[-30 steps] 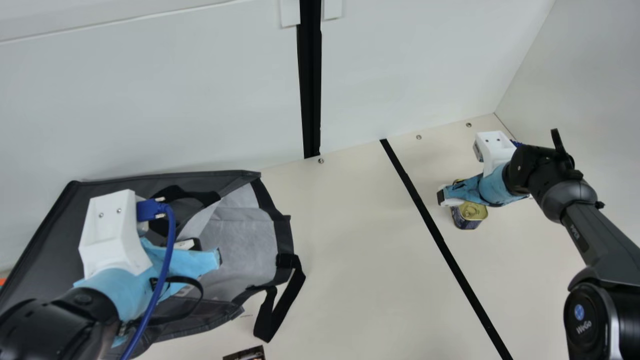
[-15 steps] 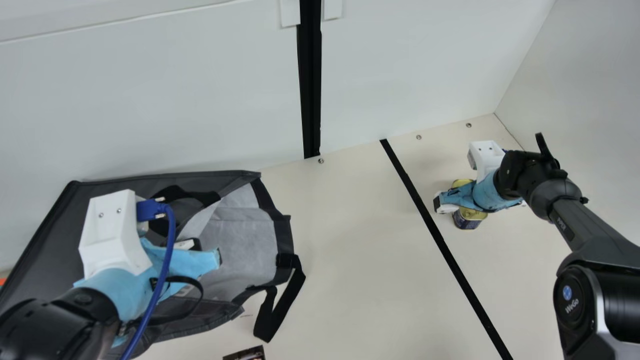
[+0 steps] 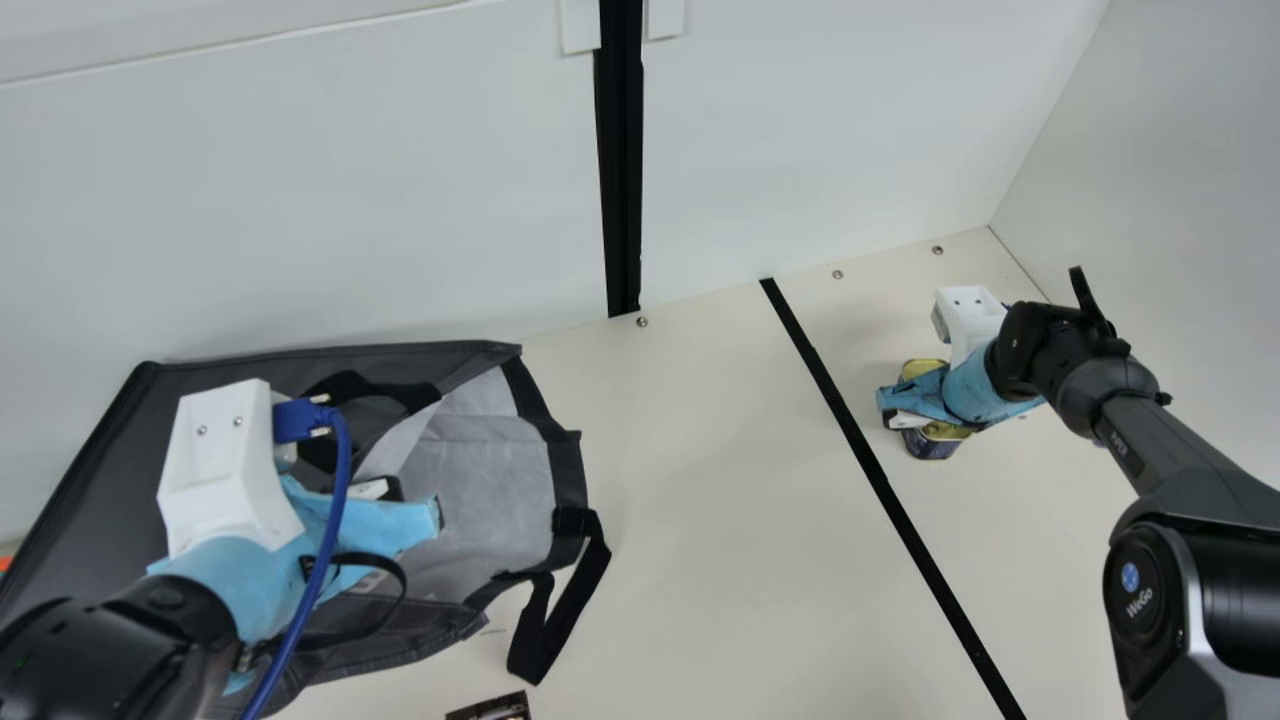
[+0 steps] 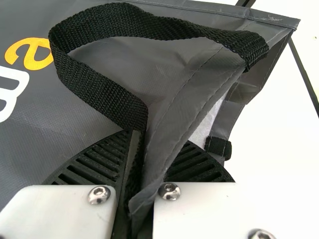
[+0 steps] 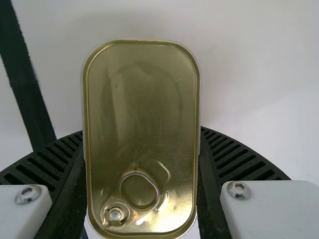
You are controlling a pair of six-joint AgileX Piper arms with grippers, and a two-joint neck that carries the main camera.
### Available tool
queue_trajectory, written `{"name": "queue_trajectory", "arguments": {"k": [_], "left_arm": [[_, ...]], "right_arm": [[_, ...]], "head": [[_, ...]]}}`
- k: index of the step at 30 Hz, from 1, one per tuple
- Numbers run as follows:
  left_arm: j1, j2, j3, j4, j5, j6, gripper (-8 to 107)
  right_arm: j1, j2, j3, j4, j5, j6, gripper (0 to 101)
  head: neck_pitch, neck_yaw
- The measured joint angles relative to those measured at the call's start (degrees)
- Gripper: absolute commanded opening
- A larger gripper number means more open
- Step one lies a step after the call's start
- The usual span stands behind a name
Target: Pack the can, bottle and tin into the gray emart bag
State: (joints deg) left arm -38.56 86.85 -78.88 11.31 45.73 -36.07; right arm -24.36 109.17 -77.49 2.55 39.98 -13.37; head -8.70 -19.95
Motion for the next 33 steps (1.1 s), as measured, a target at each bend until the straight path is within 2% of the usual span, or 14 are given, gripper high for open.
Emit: {"name": "queue_trajectory", "arguments": {"k": [17, 33], "left_arm": [[0.0, 0.0, 0.0, 0.0, 0.0, 0.0, 10], [0.0, 0.0, 0.0, 0.0, 0.0, 0.0, 10]], "right_arm": [[0.99, -5.02, 0.67, 1.82, 0.51, -4.14, 0], [3.62, -12.48, 4.59, 2.96, 1.34, -8.07, 0]], "head": [[0.0, 0.0], [0.0, 0.0]]}}
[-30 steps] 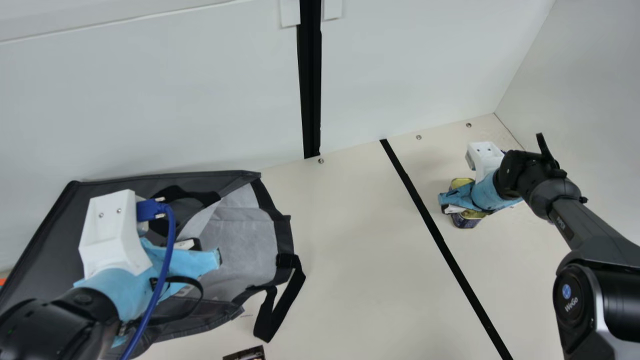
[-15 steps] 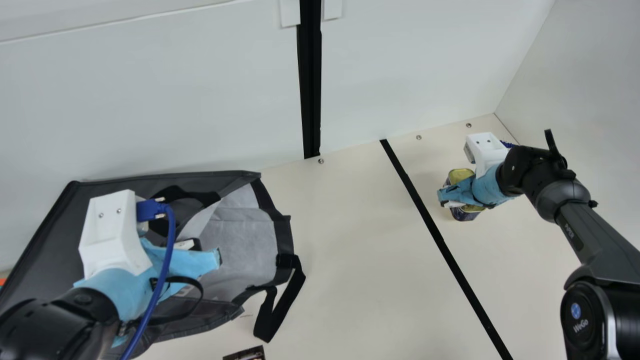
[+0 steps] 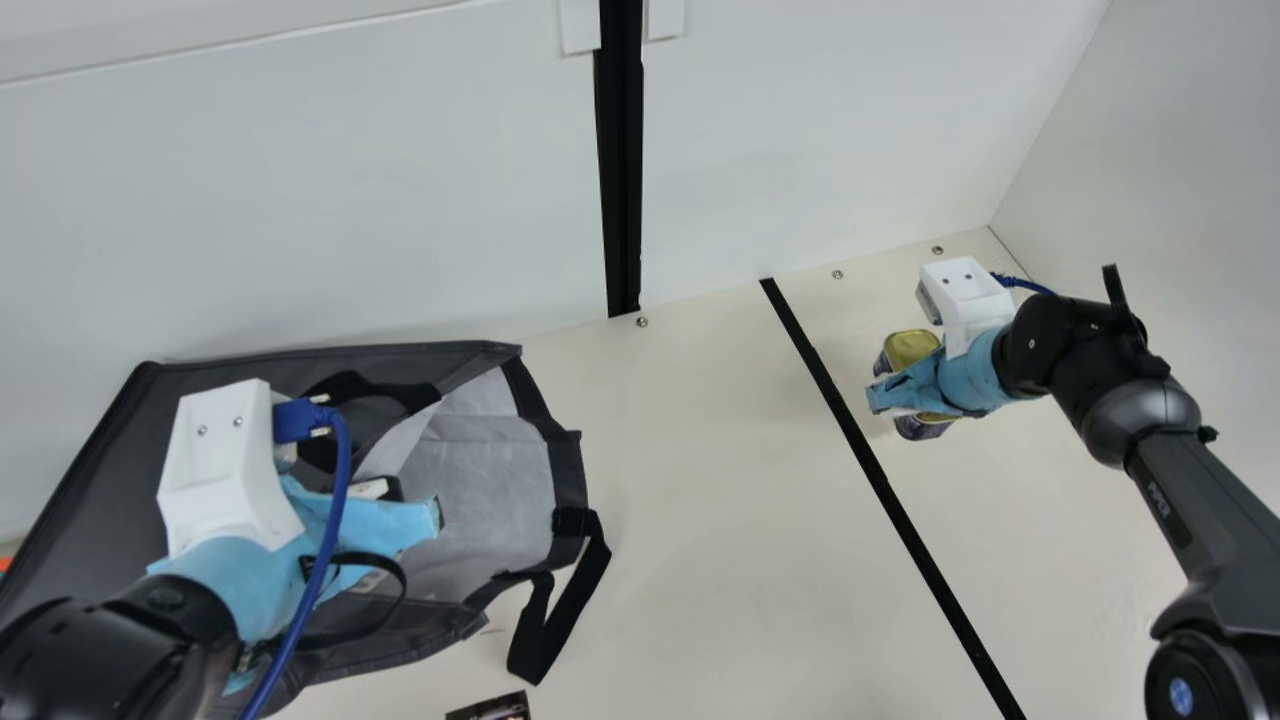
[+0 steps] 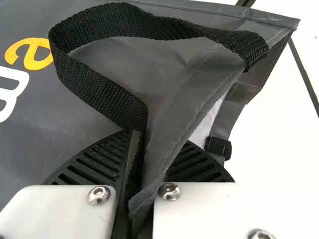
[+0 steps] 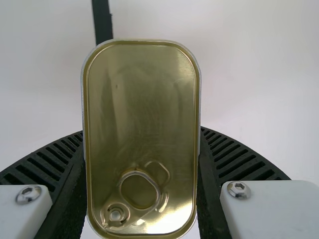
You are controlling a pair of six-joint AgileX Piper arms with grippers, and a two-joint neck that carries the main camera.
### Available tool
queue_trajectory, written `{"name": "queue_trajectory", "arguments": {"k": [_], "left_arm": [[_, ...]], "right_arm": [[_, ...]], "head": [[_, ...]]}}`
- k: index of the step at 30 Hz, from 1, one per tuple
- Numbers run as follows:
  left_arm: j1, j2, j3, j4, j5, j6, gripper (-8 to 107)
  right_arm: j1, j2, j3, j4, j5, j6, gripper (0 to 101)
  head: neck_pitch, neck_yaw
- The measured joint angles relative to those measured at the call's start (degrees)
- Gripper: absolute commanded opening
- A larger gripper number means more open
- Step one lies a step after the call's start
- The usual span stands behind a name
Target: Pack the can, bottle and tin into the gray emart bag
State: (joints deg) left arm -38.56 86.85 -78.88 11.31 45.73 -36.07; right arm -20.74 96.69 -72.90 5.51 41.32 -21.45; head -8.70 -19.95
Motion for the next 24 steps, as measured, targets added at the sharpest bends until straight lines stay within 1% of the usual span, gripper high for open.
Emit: {"name": "queue_trajectory", "arguments": {"k": [10, 24], "left_arm": [[0.0, 0.0, 0.0, 0.0, 0.0, 0.0, 10], [0.0, 0.0, 0.0, 0.0, 0.0, 0.0, 10]], "right_arm": [[3.19, -5.99, 3.98, -0.21, 0.52, -0.63, 0], [8.28, -13.62, 7.83, -1.88, 2.18, 0.98, 0]], "head": [[0.0, 0.0], [0.0, 0.0]]}}
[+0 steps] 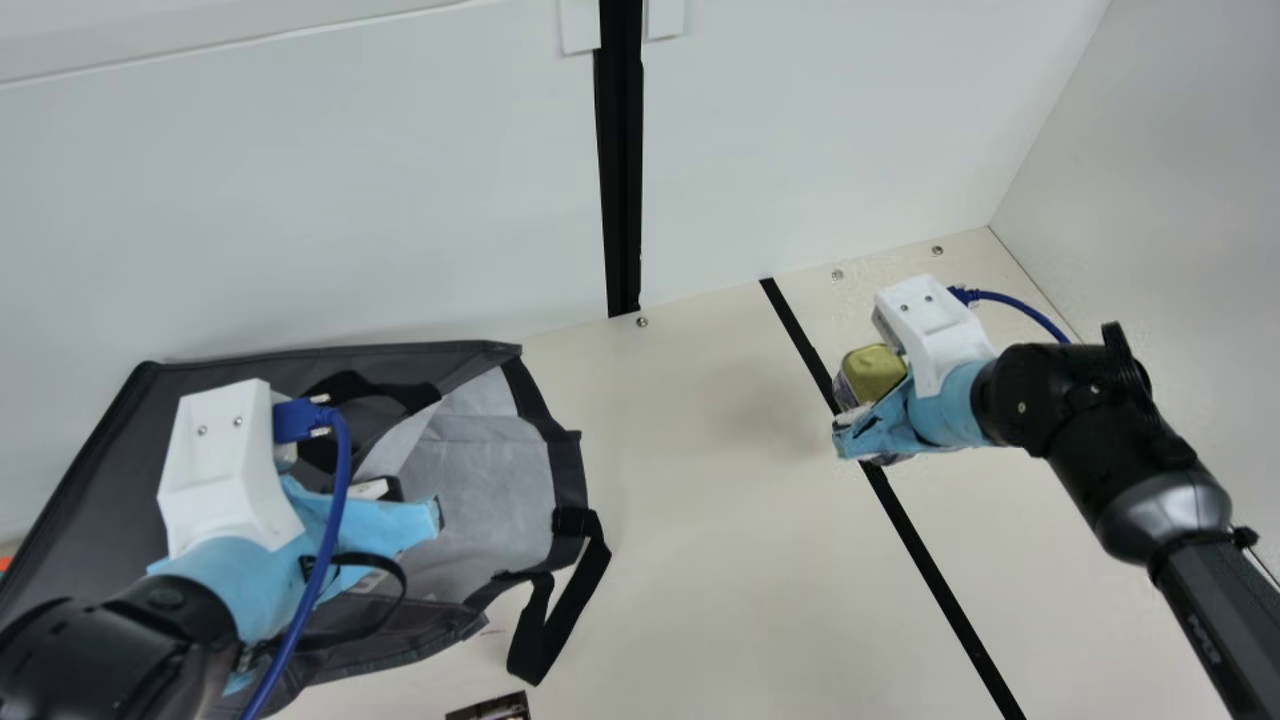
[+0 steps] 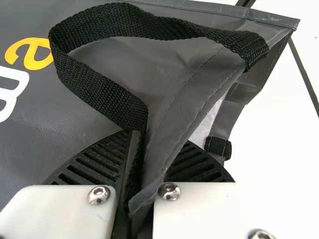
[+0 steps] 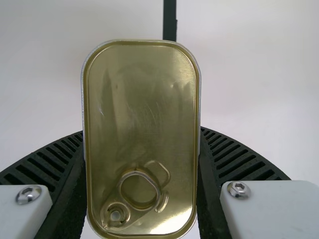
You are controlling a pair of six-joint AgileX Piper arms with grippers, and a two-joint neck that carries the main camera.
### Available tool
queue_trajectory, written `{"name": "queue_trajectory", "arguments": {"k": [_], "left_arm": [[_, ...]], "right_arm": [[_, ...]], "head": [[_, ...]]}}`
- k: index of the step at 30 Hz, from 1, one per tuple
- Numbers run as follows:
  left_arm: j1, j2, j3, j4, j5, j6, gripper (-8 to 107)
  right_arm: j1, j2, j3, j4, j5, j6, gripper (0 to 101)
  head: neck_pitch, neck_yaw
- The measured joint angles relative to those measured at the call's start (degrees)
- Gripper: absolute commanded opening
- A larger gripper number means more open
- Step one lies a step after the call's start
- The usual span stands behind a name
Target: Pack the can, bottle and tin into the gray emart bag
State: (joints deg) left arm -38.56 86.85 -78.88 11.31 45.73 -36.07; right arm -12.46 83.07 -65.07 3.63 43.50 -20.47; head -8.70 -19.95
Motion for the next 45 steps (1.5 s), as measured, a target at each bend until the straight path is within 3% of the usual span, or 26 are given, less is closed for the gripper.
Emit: {"name": "queue_trajectory", "arguments": {"k": [33, 45], "left_arm": [[0.0, 0.0, 0.0, 0.0, 0.0, 0.0, 10], [0.0, 0.0, 0.0, 0.0, 0.0, 0.0, 10]], "right_arm": [[19.35, -9.4, 5.79, -7.14, 2.48, 9.48, 0], [25.58, -11.23, 6.68, -7.25, 3.24, 9.36, 0]], "head": [[0.0, 0.0], [0.0, 0.0]]}}
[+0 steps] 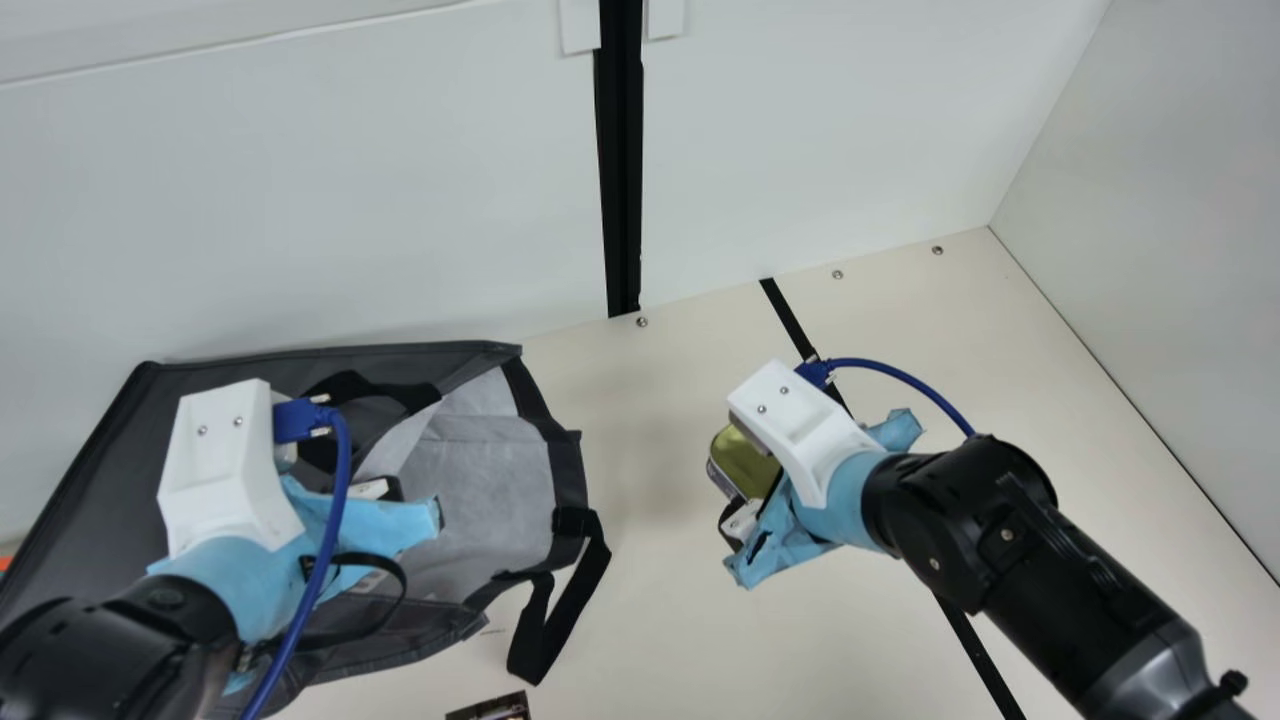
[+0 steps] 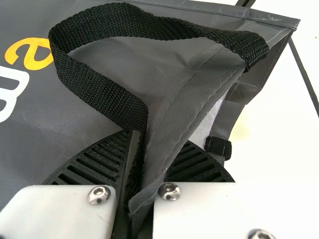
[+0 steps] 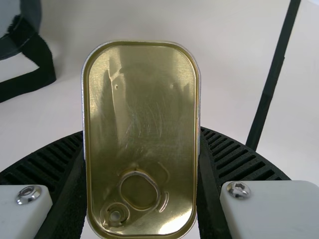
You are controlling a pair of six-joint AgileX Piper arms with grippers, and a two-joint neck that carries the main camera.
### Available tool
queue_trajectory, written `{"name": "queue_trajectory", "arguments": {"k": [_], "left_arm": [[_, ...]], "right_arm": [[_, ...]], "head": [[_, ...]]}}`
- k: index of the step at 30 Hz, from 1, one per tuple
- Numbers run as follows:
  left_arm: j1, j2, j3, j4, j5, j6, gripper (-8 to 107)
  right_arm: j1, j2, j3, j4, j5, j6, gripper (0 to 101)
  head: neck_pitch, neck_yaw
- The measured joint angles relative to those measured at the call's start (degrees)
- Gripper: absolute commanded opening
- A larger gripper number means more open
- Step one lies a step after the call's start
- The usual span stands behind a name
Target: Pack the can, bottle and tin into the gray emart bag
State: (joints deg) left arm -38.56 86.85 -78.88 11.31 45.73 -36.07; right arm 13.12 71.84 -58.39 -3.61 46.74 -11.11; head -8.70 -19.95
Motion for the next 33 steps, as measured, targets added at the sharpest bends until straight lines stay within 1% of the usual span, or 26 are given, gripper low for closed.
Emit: {"name": "queue_trajectory", "arguments": {"k": [20, 33], "left_arm": [[0.0, 0.0, 0.0, 0.0, 0.0, 0.0, 10], [0.0, 0.0, 0.0, 0.0, 0.0, 0.0, 10]], "right_arm": [[5.55, -2.15, 0.52, 4.67, 1.51, -5.54, 0], [7.96, -2.62, 1.21, 9.11, 1.22, -10.42, 0]], "head": [[0.0, 0.0], [0.0, 0.09]]}}
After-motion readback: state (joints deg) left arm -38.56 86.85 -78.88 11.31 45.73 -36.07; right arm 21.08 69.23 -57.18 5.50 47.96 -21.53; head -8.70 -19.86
